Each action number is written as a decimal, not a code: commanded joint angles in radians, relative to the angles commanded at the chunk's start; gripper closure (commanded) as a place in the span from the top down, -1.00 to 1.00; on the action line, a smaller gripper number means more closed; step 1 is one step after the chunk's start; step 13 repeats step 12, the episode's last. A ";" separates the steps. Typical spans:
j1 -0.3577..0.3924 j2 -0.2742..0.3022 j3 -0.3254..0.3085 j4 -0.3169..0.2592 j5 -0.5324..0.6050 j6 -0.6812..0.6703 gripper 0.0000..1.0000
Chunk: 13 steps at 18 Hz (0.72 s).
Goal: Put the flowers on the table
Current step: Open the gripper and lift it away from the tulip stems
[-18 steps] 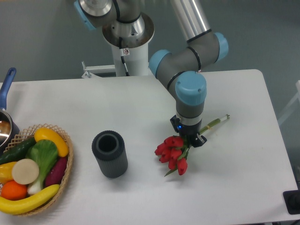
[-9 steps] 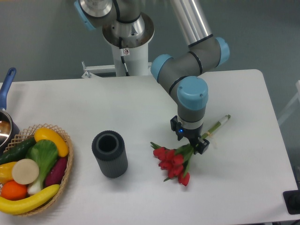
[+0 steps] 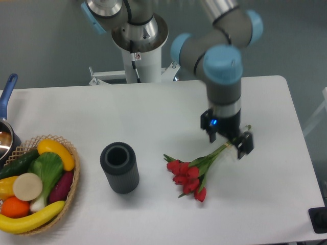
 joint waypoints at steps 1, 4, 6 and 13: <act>0.023 0.026 0.000 -0.040 -0.010 0.035 1.00; 0.104 0.077 -0.011 -0.120 -0.020 0.225 1.00; 0.166 0.098 -0.012 -0.173 -0.069 0.328 1.00; 0.255 0.144 -0.046 -0.214 -0.085 0.494 1.00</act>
